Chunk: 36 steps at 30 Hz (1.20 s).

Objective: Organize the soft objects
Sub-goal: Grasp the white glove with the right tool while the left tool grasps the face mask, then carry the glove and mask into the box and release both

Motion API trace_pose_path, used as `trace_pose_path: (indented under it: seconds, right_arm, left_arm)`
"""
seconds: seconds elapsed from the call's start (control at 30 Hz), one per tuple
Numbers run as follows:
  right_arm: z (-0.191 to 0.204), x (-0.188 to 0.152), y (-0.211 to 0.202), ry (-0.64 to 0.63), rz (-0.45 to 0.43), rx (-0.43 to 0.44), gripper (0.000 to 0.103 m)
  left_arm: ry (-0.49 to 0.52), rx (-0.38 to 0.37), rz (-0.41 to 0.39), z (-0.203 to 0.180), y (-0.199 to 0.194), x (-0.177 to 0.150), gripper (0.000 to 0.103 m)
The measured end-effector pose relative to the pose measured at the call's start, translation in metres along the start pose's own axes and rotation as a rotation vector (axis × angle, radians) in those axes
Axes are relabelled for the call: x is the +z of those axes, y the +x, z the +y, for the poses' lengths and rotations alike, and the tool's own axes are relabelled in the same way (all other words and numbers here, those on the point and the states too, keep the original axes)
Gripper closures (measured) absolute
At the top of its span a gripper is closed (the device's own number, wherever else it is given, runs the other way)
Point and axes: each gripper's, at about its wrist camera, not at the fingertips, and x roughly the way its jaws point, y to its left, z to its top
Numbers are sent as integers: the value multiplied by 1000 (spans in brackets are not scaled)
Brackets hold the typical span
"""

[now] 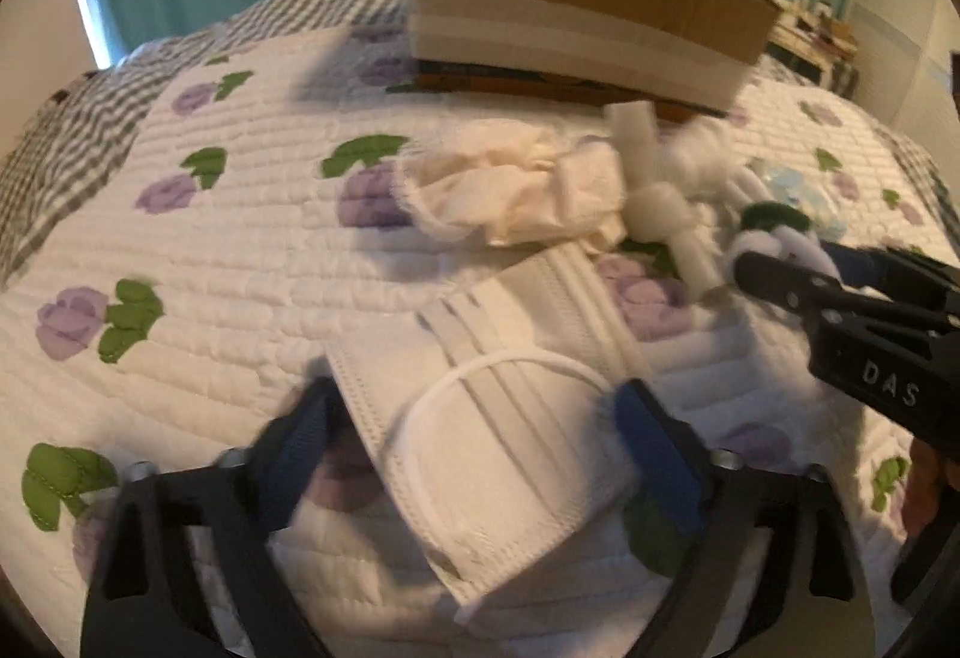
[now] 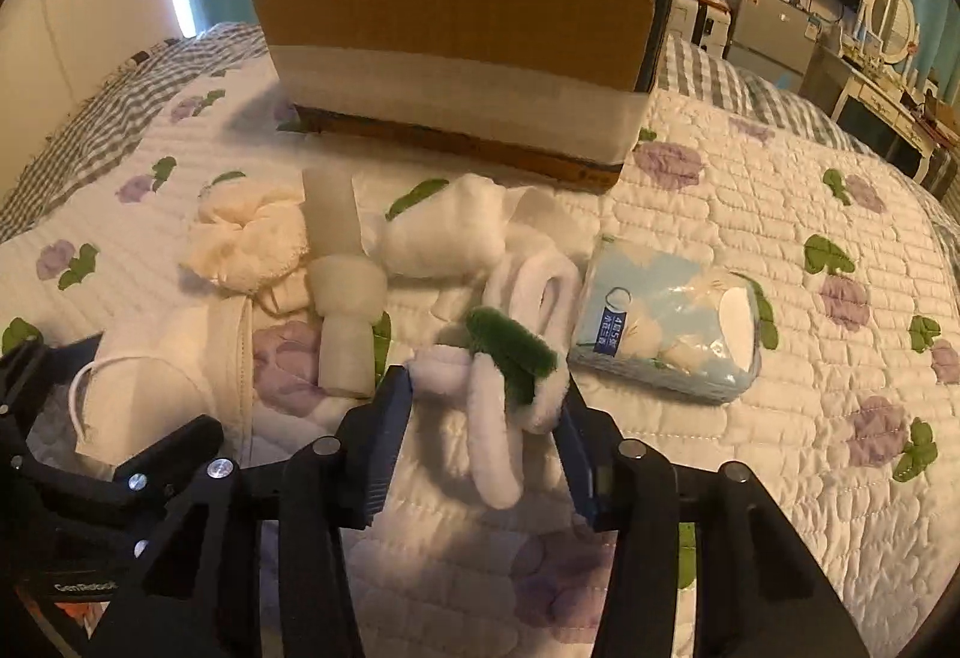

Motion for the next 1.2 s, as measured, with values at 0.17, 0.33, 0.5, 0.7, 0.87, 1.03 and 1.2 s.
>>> trace_pose_path:
  seconds: [0.17, 0.33, 0.5, 0.7, 0.87, 1.03, 1.2]
  right_arm:
    - [-2, -5, -13, 14, -27, -2, 89]
    - [-6, -16, -31, 38, -44, 11, 89]
    - [2, -20, -59, 37, -91, 8, 89]
    - [13, -23, -96, 30, -148, 19, 89]
    - [22, -20, -125, 3, -193, 24, 89]
    - [27, -2, -157, -30, -249, 21, 89]
    - [28, 32, -186, -61, -318, 1, 89]
  left_arm:
    - [66, -63, -12, -16, -10, -7, 70]
    - [93, -99, -19, -23, -21, -12, 99]
    - [80, -132, -41, -20, -43, -10, 100]
    - [82, -159, -106, -23, -83, -9, 101]
    - [88, -169, -172, -24, -114, 4, 101]
    - [101, -166, -264, -24, -144, 35, 101]
    - [122, -151, -342, -22, -164, 74, 101]
